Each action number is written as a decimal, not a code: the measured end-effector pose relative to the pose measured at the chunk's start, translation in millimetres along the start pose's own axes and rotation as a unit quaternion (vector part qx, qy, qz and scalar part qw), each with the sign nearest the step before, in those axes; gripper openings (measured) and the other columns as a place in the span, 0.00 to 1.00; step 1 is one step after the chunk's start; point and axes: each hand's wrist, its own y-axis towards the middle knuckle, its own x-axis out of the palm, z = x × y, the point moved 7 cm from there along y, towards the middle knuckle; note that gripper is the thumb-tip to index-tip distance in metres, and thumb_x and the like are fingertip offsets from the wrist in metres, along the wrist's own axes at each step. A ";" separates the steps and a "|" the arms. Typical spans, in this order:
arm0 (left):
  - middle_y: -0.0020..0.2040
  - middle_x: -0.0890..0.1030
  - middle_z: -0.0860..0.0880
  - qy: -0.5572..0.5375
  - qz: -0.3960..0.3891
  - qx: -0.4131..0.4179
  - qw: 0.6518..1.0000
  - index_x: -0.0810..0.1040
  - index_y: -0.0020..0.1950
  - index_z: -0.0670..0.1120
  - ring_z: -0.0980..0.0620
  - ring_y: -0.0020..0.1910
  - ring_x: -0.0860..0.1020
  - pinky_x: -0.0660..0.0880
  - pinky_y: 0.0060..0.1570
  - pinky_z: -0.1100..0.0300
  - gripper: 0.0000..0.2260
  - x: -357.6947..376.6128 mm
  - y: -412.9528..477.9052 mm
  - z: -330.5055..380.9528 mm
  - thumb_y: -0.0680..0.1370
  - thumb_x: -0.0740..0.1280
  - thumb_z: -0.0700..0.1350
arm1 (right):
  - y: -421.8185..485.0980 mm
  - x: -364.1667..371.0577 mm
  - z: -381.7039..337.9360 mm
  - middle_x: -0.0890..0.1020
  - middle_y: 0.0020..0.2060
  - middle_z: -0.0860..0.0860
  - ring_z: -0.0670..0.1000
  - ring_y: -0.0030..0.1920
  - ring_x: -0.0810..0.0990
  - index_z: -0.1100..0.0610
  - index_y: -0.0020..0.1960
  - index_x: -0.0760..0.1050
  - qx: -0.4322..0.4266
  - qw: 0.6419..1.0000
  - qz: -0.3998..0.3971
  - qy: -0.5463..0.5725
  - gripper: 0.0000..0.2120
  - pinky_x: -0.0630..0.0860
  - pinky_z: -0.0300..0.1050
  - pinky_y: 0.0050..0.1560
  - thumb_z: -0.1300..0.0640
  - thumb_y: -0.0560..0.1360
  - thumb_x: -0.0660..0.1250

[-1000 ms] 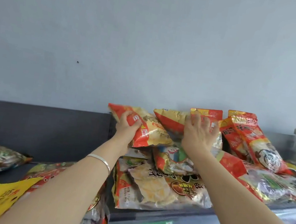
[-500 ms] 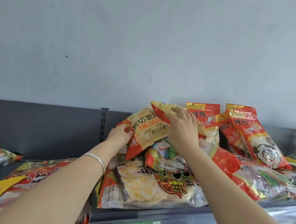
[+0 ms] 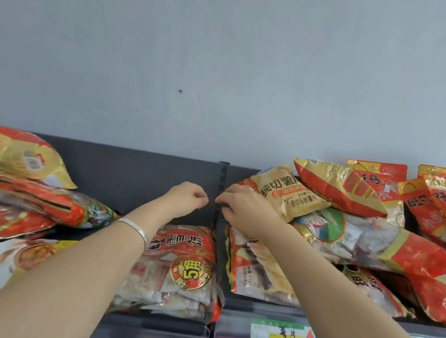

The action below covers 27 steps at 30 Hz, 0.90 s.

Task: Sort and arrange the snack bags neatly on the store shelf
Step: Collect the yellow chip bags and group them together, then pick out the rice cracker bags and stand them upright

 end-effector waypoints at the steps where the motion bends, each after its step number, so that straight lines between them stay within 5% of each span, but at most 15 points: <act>1: 0.59 0.78 0.48 0.035 -0.020 -0.004 0.999 0.77 0.61 0.46 0.49 0.57 0.75 0.70 0.56 0.57 0.12 -4.7 -3.0 -11.8 0.80 0.61 0.46 | 5.6 5.4 -10.1 0.74 0.64 0.53 0.55 0.64 0.72 0.51 0.68 0.72 -0.003 1.000 -0.024 0.017 0.18 0.74 0.51 0.59 0.56 0.80 0.56; 10: 0.71 0.69 0.48 0.178 -0.107 -0.085 0.975 0.67 0.72 0.45 0.48 0.68 0.69 0.69 0.58 0.56 0.21 -41.9 -20.8 -106.8 0.80 0.61 0.52 | 37.4 71.1 -50.4 0.74 0.67 0.57 0.57 0.65 0.74 0.61 0.71 0.67 0.136 0.956 -0.251 0.073 0.27 0.71 0.51 0.65 0.44 0.80 0.60; 16: 0.75 0.62 0.47 0.165 -0.175 -0.128 0.962 0.55 0.77 0.47 0.45 0.71 0.66 0.68 0.61 0.53 0.30 -24.8 -25.1 -148.6 0.80 0.58 0.58 | 41.0 90.0 -54.9 0.63 0.75 0.56 0.58 0.73 0.64 0.59 0.77 0.57 0.215 0.929 -0.286 0.099 0.36 0.63 0.52 0.71 0.37 0.79 0.56; 19: 0.77 0.57 0.46 0.160 -0.178 -0.128 0.963 0.50 0.78 0.47 0.45 0.74 0.60 0.61 0.70 0.52 0.34 -22.7 -21.4 -158.9 0.79 0.59 0.60 | 42.5 93.5 -58.5 0.61 0.76 0.56 0.58 0.73 0.64 0.59 0.78 0.52 0.269 0.913 -0.251 0.178 0.43 0.64 0.52 0.69 0.35 0.75 0.62; 22: 0.76 0.61 0.45 0.052 -0.131 -0.138 0.980 0.51 0.78 0.47 0.44 0.72 0.64 0.63 0.66 0.54 0.34 -32.3 -18.6 -162.9 0.78 0.64 0.56 | 47.2 92.1 -61.7 0.68 0.71 0.57 0.58 0.68 0.71 0.61 0.75 0.57 0.322 0.897 -0.159 0.258 0.43 0.70 0.50 0.62 0.39 0.72 0.69; 27: 0.71 0.66 0.43 -0.129 -0.036 -0.115 0.984 0.59 0.74 0.52 0.43 0.65 0.69 0.68 0.63 0.51 0.28 -48.0 -8.3 -163.0 0.77 0.67 0.43 | 52.4 78.5 -53.4 0.76 0.62 0.61 0.59 0.58 0.78 0.66 0.67 0.69 0.373 0.878 -0.025 0.299 0.24 0.77 0.51 0.58 0.60 0.74 0.70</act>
